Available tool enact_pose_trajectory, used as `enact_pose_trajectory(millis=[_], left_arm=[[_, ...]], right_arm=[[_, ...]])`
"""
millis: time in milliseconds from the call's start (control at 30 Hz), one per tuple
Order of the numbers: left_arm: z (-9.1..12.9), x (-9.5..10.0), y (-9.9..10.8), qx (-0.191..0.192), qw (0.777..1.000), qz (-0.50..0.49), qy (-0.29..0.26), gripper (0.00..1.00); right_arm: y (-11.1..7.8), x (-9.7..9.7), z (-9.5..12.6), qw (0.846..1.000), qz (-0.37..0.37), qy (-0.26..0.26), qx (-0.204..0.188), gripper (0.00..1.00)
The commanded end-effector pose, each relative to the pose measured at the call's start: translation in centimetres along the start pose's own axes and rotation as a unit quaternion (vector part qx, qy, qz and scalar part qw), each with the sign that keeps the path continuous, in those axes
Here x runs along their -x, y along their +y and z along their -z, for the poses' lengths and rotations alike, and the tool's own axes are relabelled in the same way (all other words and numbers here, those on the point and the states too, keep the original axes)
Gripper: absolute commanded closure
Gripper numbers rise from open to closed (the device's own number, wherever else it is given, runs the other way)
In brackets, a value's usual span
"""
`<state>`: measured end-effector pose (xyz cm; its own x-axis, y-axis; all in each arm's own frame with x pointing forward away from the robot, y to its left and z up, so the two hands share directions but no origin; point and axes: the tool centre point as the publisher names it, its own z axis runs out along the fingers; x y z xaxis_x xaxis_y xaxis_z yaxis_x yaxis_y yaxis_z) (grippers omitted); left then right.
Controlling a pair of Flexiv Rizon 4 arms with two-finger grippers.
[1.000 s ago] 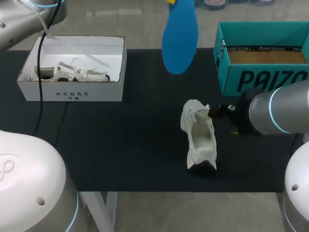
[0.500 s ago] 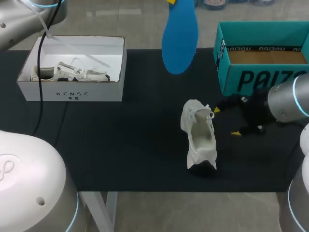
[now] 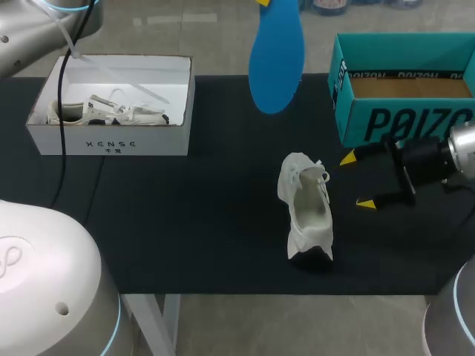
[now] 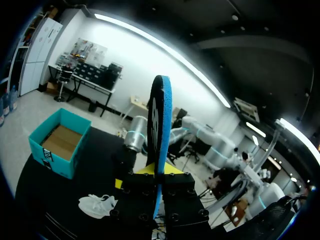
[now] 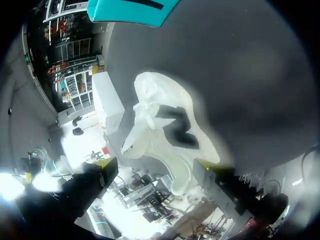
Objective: Take the shoe out of the shoebox, open the shoe tongue, remove and reinsert the insole, then place the shoe into the shoebox
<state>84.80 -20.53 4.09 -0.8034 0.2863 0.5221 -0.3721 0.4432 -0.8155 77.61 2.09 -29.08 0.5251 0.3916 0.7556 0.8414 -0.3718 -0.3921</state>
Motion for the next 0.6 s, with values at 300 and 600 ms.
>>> enact_pose_trajectory(millis=[300, 600], left_arm=[[0.0, -0.1, 0.1, 0.0, 1.0, 0.0, -0.001, 1.0], [0.0, -0.1, 0.1, 0.0, 1.0, 0.0, -0.001, 1.0]], right_arm=[[-0.3, -0.5, -0.8, 0.919, -0.057, 0.189, -0.341, 0.0], [-0.9, -1.5, -1.1, 0.927, -0.032, 0.175, -0.33, 0.0]])
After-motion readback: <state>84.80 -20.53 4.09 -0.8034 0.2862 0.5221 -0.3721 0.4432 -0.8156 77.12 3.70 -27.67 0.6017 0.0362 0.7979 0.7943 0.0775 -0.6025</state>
